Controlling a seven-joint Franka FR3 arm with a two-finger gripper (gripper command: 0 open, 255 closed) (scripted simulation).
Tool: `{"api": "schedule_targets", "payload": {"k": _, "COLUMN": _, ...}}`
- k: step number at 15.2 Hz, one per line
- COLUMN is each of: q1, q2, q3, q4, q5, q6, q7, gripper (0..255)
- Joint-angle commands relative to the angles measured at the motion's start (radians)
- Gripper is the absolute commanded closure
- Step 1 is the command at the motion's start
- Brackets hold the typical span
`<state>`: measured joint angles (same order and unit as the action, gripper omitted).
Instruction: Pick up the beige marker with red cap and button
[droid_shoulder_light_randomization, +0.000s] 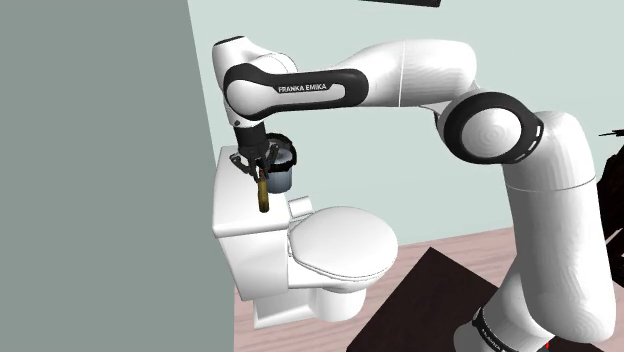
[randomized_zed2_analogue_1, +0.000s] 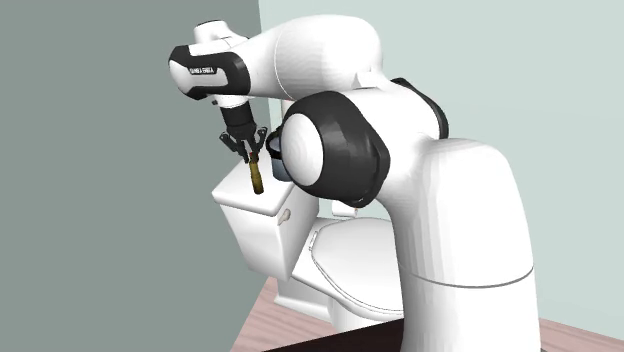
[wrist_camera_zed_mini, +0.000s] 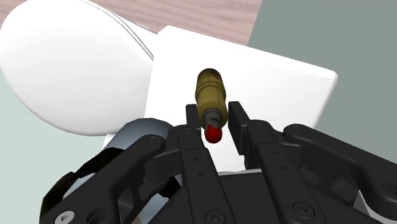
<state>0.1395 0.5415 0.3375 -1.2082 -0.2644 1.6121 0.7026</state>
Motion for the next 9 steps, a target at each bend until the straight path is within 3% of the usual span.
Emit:
{"api": "schedule_targets", "payload": {"k": 1, "q1": 0.002, "q2": 0.002, "q3": 0.0, "q4": 0.016, "q5": 0.0, "q6": -0.015, "q7": -0.002, "gripper": 255}}
{"api": "schedule_targets", "payload": {"k": 9, "q1": 0.025, "q2": 0.028, "q3": -0.002, "q4": 0.167, "q5": -0.006, "q6": -0.138, "q7": -0.017, "gripper": 255}}
